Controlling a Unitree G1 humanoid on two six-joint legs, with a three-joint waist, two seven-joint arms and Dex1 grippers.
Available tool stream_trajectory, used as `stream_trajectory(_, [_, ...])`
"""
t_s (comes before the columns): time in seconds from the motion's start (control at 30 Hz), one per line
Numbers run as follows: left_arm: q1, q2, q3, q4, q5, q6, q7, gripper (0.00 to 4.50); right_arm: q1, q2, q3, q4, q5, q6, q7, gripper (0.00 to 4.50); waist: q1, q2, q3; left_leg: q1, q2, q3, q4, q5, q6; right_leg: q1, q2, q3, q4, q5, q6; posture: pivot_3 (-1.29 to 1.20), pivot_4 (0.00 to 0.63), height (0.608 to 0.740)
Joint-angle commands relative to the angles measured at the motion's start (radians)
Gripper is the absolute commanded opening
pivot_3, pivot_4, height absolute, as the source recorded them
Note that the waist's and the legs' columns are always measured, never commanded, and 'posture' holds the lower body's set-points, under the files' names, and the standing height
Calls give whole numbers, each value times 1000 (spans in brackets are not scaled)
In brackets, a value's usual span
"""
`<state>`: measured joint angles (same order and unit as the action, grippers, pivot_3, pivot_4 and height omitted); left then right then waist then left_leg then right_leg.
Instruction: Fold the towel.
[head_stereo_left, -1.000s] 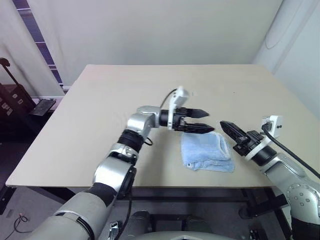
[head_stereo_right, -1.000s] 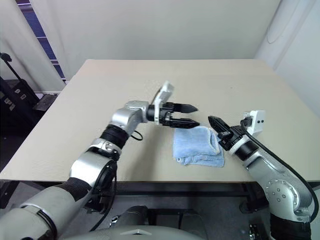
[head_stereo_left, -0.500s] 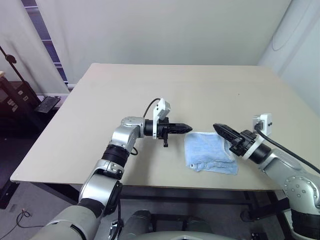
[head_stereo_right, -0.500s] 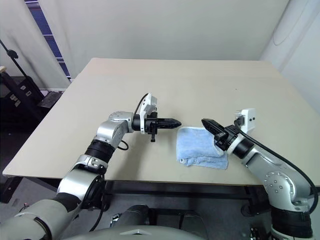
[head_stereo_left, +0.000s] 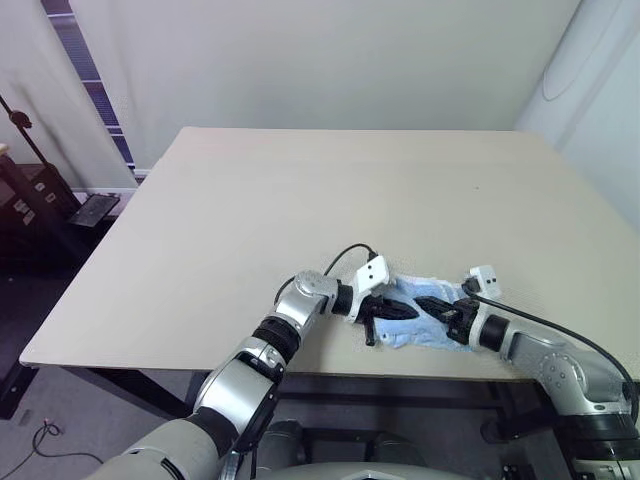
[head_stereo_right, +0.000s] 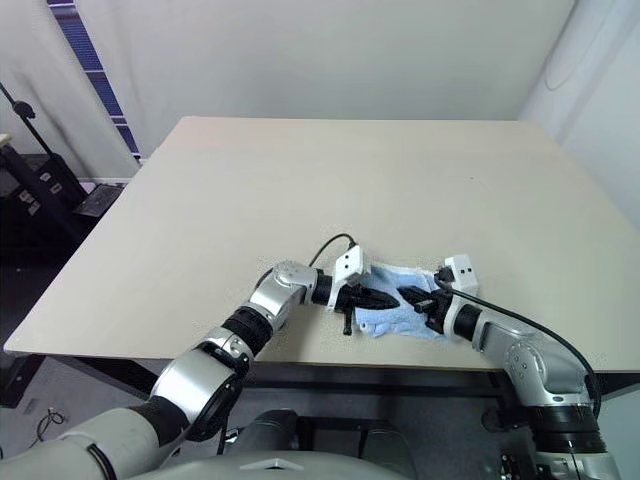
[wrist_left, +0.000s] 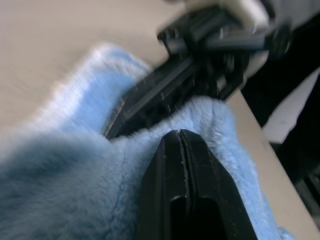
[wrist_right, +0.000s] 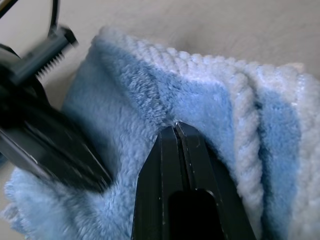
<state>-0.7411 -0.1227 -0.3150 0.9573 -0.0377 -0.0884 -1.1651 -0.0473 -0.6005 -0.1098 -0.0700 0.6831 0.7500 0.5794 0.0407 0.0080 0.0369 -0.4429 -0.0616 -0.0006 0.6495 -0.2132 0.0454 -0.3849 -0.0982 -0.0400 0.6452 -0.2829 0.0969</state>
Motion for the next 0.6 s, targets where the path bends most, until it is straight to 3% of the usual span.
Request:
stream_trajectory(0.03, [-11,-17,1,32,17,-53,6,51,8,20,-9,35,-36,-7,-3,0,0,-1,-1,0,0,0,0,0,-1,1,0,0,0,0,0,0,0,722])
stream_trajectory(0.23, [-30,11,46,4,-24,-54,-38,51,18,33,-64,-22,-7,-34,27,0,-1,-1,-1,0,0,0,1,-1,-1,2,0,-1,0,0,0,0,0,722])
stream_trajectory(0.33, [-44,46,86,-48,-67,-28,-101,0,21,26,-130,-76,78,18,44,596,0,-1,-1,0,0,0,1,-1,-1,0,0,-1,0,0,0,0,0,722])
stream_trajectory(0.6, [11,206,124,-351,-179,149,-240,2765,42,-120,-304,-100,305,249,150,3455,-1,-1,0,-2,0,0,0,0,1,-2,0,0,0,0,0,0,0,722])
